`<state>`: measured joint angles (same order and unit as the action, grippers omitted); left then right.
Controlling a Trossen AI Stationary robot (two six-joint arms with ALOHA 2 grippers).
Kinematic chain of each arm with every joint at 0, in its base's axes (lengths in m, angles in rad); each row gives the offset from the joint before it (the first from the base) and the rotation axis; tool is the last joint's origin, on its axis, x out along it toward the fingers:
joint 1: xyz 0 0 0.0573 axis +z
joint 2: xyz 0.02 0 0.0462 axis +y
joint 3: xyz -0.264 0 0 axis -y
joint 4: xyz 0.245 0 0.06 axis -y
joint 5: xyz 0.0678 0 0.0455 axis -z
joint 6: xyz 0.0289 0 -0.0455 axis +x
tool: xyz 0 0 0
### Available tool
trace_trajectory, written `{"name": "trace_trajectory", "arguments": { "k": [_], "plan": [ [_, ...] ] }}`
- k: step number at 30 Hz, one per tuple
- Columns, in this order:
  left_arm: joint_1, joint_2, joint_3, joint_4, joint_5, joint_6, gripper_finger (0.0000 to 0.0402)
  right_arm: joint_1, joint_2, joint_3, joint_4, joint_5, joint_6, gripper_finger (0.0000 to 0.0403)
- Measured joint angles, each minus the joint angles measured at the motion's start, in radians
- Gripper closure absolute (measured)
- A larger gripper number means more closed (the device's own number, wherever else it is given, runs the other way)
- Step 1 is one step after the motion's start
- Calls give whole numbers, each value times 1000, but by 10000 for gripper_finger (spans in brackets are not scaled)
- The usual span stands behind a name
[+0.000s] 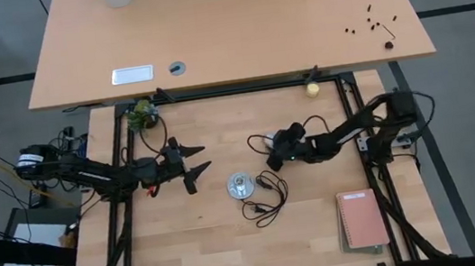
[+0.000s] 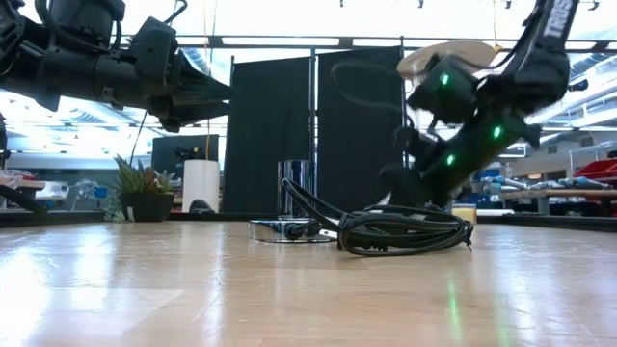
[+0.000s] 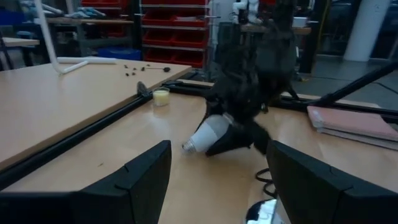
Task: Screw lightbulb
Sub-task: Insert the lightbulb into the lamp
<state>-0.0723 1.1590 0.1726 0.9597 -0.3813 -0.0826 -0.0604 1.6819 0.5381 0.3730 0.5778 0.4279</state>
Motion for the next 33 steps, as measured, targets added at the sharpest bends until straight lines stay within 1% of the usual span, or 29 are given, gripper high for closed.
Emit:
{"name": "trace_trajectory", "arguments": {
  "k": [3, 6, 9, 11, 13, 17, 19, 22, 24, 27, 33],
  "plan": [
    [0, 0, 0, -2, 37, 1, 134, -12, -107, 10, -59, -110, -65, 128],
    [0, 13, 19, -10, 54, 2, 134, -27, -206, 73, -231, -241, -94, 140],
    [-2, 63, 72, -13, 70, 3, 134, -35, -262, 197, -472, -336, -121, 147],
    [-4, 123, 133, -13, 94, 21, 134, -30, -267, 293, -624, -365, -151, 145],
    [-14, 190, 192, -18, 99, 60, 134, -10, -258, 380, -718, -394, -193, 138],
    [-42, 325, 311, -21, 96, 120, 134, 38, -224, 511, -803, -435, -251, 128],
    [-55, 381, 365, -37, 67, 137, 134, 57, -206, 567, -849, -453, -256, 130],
    [-73, 429, 434, -104, 15, 182, 134, 76, -171, 650, -951, -457, -229, 138],
    [-86, 443, 465, -142, -20, 207, 134, 87, -142, 692, -1016, -456, -212, 141],
    [-102, 448, 493, -150, -24, 214, 134, 94, -112, 727, -1042, -449, -181, 140],
    [-111, 448, 498, -150, -19, 211, 134, 94, -96, 744, -1004, -448, -127, 130]
  ]
}}
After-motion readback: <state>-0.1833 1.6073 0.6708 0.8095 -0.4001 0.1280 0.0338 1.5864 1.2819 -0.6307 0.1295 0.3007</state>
